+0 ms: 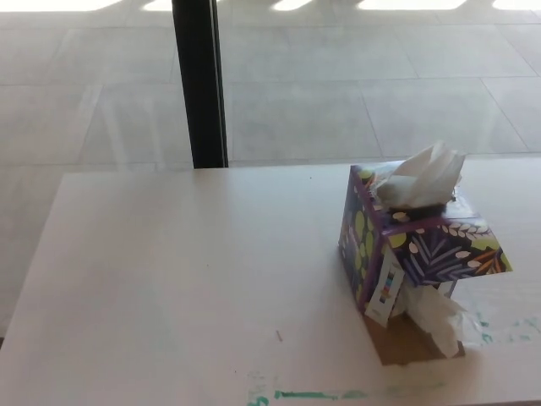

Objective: The robot uses its right hand to pull out a tissue from the tissue box kept in the middle of the desk and put it on the right side

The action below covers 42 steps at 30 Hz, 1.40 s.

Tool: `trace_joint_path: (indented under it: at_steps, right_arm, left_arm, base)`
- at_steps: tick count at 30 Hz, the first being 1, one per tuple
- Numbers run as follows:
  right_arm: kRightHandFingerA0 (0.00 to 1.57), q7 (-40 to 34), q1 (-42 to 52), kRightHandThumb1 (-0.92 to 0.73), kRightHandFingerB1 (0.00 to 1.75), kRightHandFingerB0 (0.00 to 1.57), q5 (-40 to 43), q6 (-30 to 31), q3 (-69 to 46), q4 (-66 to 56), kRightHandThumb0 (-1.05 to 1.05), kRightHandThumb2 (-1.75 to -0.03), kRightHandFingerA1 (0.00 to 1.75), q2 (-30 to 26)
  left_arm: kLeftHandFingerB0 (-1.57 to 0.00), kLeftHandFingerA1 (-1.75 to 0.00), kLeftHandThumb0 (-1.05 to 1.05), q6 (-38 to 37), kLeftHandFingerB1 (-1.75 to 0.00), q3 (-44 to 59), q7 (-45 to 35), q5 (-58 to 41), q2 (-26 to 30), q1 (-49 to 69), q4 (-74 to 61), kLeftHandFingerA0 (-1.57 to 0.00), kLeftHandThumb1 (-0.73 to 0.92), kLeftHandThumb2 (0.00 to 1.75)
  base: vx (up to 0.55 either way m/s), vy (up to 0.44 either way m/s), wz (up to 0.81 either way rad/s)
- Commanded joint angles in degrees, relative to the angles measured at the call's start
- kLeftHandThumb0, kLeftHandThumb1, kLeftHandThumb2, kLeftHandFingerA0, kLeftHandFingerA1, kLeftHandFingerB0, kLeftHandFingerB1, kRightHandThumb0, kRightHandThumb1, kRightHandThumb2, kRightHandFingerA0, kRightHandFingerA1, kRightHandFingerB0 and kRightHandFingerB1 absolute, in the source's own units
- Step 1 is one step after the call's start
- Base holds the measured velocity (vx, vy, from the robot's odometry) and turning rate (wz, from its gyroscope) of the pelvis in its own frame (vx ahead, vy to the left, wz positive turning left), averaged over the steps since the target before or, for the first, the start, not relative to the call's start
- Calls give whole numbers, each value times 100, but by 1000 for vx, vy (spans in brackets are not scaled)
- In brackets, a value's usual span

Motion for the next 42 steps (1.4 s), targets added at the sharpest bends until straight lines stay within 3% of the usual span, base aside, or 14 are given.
trace_joint_path:
  at_steps: [1,3,6,8,9,12,13,14,23,25,32,37,38,42]
  right_arm:
    - [43,42,18,-51,39,7,121,697,-654,-1383,-58,-81,67,-806]
    - [41,124,-209,-63,26,11,281,1236,-991,-2110,-58,-60,71,-1135]
    - [36,244,-1237,-53,42,6,466,2125,-1319,-2664,-69,-85,64,-1983]
    - [37,294,-1785,-62,41,13,540,2394,-1263,-2756,-69,-59,70,-2231]
    - [35,366,-2308,-48,48,9,575,2630,-1123,-2869,-72,-85,70,-2450]
    - [32,428,-2979,-49,41,7,190,2603,-716,-2964,-62,-81,60,-2696]
    - [30,447,-3261,-42,46,0,200,2825,-574,-3044,-36,-92,61,-2702]
    - [38,476,-3610,-61,27,15,128,2880,-364,-3063,-48,-59,46,-2709]
    - [30,961,-6198,-48,41,14,-705,2532,1394,-2205,-66,-82,53,-2109]
    - [37,1108,-6678,-61,29,19,-1016,2389,1814,-1951,-64,-59,47,-1973]
    - [31,1636,-8015,-61,30,17,-1588,1906,2977,-804,-68,-59,54,-1469]
    - [3,2124,-8723,-37,51,0,-1703,2039,3537,-25,-37,-96,53,-1333]
    - [8,2493,-9114,-45,26,6,-1818,2401,3809,265,-73,-81,51,-1214]
    - [6,2729,-9492,-47,17,3,-1827,2528,4141,657,-78,-88,48,-1113]
  left_arm:
    - [-41,-85,-68,-217,-72,57,-379,-169,140,-41,82,-57,77,63]
    - [-41,-87,-69,-226,-72,103,-419,-215,170,-23,141,-58,76,63]
    - [-42,-84,-69,-236,-71,68,-398,-166,196,8,156,-57,78,63]
    - [-46,-87,-69,-245,-74,90,-423,-194,186,24,142,-60,76,63]
    - [-46,-89,-69,-192,-74,105,-445,-226,174,54,50,-60,76,63]
    - [-44,-88,-69,-173,-73,107,-423,-224,168,68,68,-61,76,63]
    - [-44,-88,-70,-220,-73,112,-441,-228,167,56,122,-61,76,63]
    - [-45,-88,-70,-242,-73,112,-449,-225,171,44,161,-60,76,63]
    - [-46,-86,-68,-224,-73,72,-391,-186,110,18,259,-60,76,62]
    - [-44,-85,-68,-217,-72,69,-403,-185,118,24,248,-59,76,63]
    - [-49,-85,-70,-286,-73,82,-457,-194,134,118,243,-61,76,63]
    - [-44,-84,-70,-250,-71,75,-492,-187,170,172,215,-57,76,63]
    - [-45,-85,-68,-195,-72,63,-453,-172,163,141,244,-58,76,63]
    - [-44,-85,-68,-210,-71,56,-454,-163,158,116,331,-59,76,63]
  base:
    - [0,0,0]
    - [0,0,0]
    - [0,0,0]
    - [0,0,0]
    - [0,0,0]
    - [0,0,0]
    - [0,0,0]
    - [0,0,0]
    - [0,0,0]
    - [0,0,0]
    - [0,0,0]
    - [0,0,0]
    - [0,0,0]
    - [0,0,0]
